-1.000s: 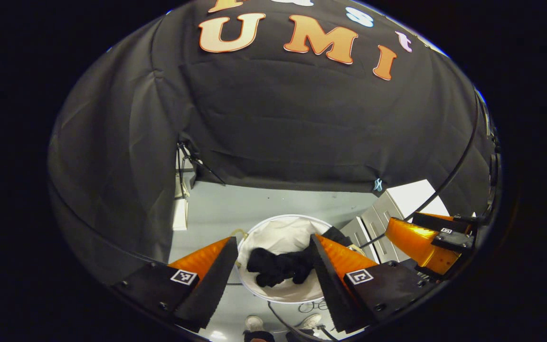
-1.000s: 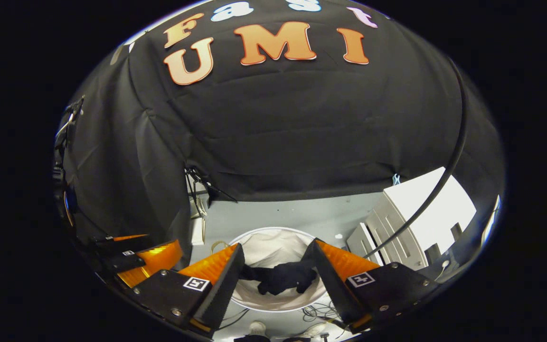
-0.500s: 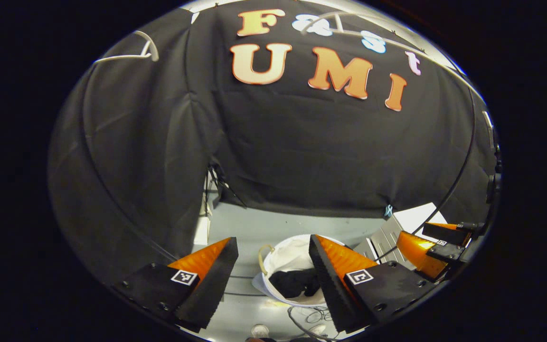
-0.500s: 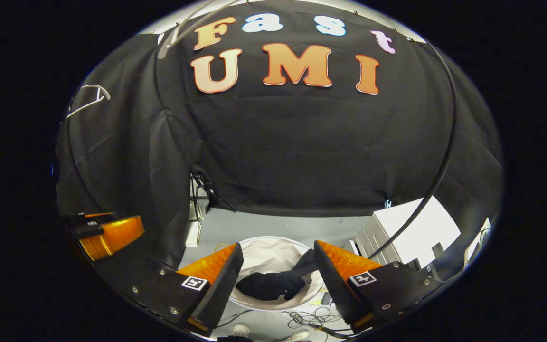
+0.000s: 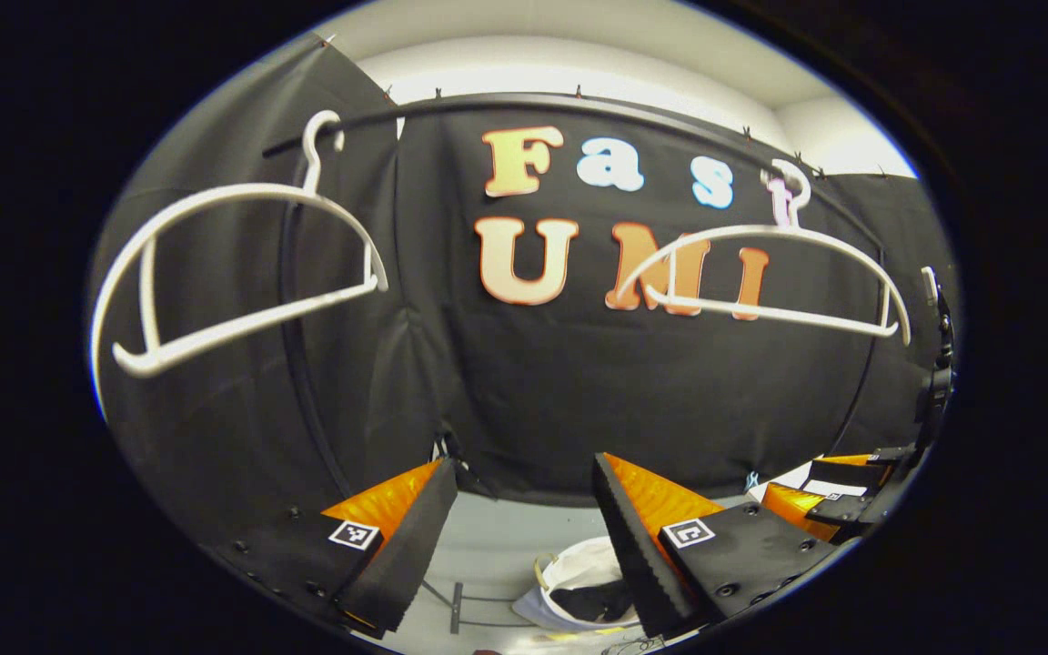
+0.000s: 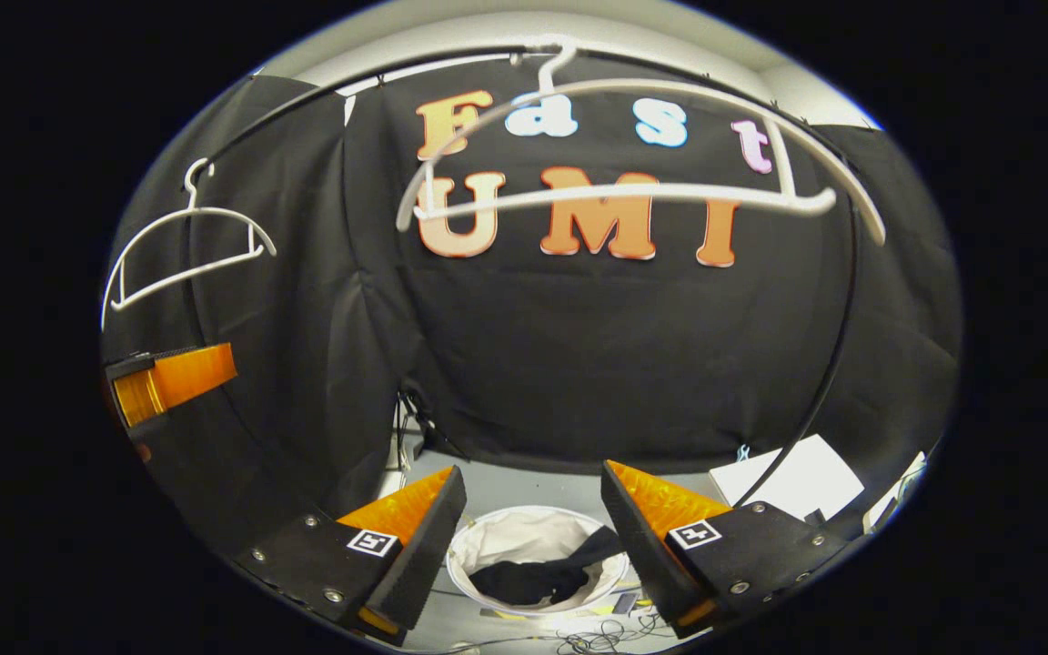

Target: Grasp the clothes on the hanger with both hands and then place them into the laundry hamper below.

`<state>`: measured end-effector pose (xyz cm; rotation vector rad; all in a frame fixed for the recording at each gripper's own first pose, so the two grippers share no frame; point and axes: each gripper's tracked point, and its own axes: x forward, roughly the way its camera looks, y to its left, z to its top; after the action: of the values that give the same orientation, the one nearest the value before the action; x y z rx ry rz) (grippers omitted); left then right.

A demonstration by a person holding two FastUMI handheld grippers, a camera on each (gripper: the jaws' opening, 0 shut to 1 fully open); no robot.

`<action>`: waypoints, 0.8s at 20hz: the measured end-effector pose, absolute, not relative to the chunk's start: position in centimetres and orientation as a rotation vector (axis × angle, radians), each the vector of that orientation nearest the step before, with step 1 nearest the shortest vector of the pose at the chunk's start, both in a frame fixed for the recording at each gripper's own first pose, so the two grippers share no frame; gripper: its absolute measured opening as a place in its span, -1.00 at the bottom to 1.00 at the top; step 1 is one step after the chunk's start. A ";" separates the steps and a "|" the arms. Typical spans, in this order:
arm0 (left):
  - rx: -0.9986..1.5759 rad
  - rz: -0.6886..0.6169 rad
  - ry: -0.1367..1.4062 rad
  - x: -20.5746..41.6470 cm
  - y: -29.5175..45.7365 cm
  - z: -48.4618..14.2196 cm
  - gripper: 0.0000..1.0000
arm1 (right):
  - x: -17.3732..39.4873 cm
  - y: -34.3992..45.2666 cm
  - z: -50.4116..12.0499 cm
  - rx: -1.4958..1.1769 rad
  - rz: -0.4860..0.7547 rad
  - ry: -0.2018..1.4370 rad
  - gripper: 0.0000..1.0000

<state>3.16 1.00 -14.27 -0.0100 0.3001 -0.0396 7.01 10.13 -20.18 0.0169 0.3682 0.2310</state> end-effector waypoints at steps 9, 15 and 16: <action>-0.014 -0.043 0.109 1.5 3.1 -2.8 0.89 | 4.8 7.0 -5.9 0.058 0.191 0.173 1.00; -0.013 -0.031 0.058 1.7 4.1 0.2 1.00 | 4.2 2.2 -0.7 0.049 0.111 0.077 1.00; -0.008 -0.028 0.053 1.6 4.0 0.4 1.00 | 4.2 1.5 -0.4 0.048 0.093 0.067 1.00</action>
<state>1.58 4.04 0.41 -0.0079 0.0535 -0.0281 4.20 1.47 -0.39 0.0478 0.0671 0.0933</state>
